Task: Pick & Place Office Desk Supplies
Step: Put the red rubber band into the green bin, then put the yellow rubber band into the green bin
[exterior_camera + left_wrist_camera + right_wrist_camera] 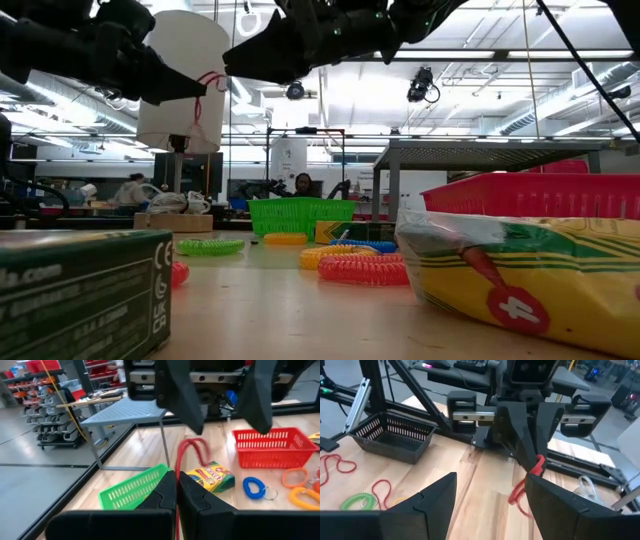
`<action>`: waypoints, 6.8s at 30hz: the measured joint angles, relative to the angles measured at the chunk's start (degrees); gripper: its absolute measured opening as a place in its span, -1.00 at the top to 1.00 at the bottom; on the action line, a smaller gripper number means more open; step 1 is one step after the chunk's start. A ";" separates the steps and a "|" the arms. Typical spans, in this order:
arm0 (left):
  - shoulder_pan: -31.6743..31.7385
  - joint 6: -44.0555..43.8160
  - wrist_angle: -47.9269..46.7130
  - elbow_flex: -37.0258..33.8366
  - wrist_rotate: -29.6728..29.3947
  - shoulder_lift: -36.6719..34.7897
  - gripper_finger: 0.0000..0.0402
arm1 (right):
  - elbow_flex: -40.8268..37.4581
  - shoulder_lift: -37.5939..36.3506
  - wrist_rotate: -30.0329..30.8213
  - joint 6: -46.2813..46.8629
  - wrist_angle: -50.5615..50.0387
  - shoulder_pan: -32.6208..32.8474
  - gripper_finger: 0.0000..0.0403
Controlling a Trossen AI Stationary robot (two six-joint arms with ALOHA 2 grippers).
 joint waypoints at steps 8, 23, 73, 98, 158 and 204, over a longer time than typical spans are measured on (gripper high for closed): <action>0.82 0.87 8.08 0.02 0.96 6.26 0.99 | 0.00 0.13 0.15 2.29 0.52 -1.00 -0.22; 1.04 1.26 9.49 0.02 2.02 9.44 0.99 | 0.00 0.15 3.63 6.08 0.50 -1.87 -0.22; 0.95 -3.94 9.73 0.02 6.29 9.44 0.09 | 0.07 0.17 8.09 1.34 -1.75 -1.81 0.99; 0.95 -4.63 -0.76 0.07 0.28 3.17 -0.55 | 0.07 0.17 15.31 -2.24 -9.04 -1.83 1.00; 0.97 -6.28 -1.42 0.04 4.06 3.32 -0.55 | 0.07 -3.23 15.42 -3.25 -34.38 -7.62 -0.17; 0.97 -10.16 -1.83 0.00 8.47 4.06 -0.55 | 14.27 4.24 13.57 -11.64 -42.41 -5.82 -0.02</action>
